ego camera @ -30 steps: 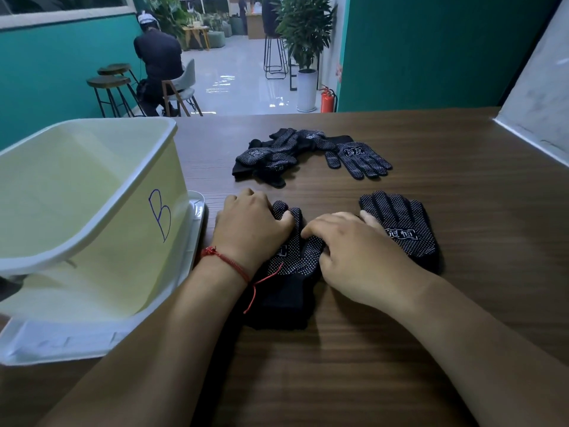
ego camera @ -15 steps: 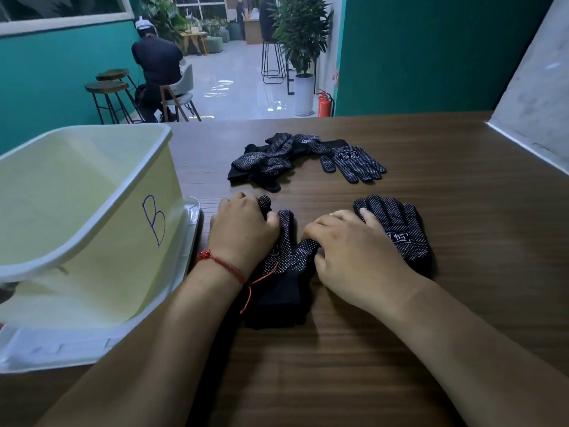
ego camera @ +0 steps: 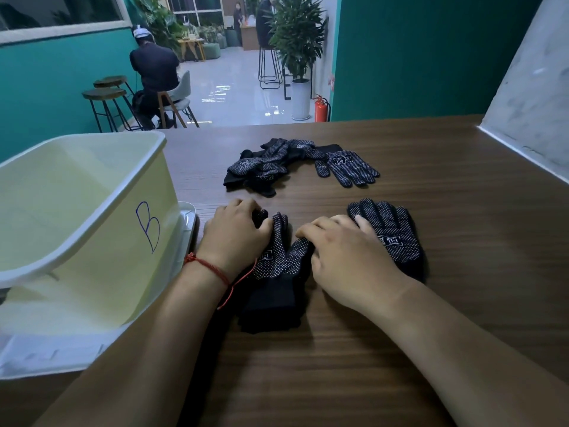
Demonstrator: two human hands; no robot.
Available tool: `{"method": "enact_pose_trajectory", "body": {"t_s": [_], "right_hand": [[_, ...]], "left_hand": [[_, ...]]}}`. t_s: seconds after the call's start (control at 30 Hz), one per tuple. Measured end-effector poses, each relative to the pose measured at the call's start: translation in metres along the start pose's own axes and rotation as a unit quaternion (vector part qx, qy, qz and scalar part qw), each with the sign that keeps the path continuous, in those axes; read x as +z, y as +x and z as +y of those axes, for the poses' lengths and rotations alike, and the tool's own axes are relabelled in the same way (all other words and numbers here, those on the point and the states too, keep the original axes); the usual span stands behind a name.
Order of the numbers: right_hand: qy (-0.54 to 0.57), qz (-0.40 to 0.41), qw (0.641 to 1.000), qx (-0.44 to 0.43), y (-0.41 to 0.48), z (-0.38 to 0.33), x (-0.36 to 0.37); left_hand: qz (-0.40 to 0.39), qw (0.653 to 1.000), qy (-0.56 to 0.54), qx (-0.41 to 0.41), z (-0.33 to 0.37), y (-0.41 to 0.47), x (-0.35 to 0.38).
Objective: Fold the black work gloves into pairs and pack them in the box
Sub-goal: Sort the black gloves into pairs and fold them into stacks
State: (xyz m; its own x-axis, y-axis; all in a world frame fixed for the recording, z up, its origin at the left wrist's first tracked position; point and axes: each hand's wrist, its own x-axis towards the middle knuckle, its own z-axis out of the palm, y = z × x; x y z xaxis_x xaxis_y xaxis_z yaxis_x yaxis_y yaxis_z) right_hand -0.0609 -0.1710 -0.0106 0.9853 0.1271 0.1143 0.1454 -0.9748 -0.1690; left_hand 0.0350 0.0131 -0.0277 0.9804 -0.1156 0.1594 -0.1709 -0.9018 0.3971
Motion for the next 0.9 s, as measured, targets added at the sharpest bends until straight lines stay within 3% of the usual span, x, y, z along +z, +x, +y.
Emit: {"method": "enact_pose_trajectory", "body": {"t_s": [0.17,0.37,0.63,0.77,0.9], "right_hand": [[-0.001,-0.004,1.000,-0.001,0.000,0.002,0.000],[0.003,-0.009,1.000,0.000,0.000,0.003,0.001],[0.002,-0.009,1.000,-0.001,0.002,0.004,0.003],[0.002,-0.008,1.000,0.000,0.002,0.005,0.004],[0.005,-0.005,1.000,0.001,0.002,0.005,0.005]], "left_hand": [[-0.002,0.999,-0.039,-0.010,-0.001,0.005,0.001],[0.068,0.993,-0.092,0.041,0.002,-0.003,-0.007],[-0.007,0.991,-0.135,-0.024,0.002,-0.002,-0.014],[-0.059,0.997,-0.045,-0.009,0.000,-0.007,-0.018],[-0.067,0.997,-0.031,-0.002,0.001,-0.009,-0.020]]}}
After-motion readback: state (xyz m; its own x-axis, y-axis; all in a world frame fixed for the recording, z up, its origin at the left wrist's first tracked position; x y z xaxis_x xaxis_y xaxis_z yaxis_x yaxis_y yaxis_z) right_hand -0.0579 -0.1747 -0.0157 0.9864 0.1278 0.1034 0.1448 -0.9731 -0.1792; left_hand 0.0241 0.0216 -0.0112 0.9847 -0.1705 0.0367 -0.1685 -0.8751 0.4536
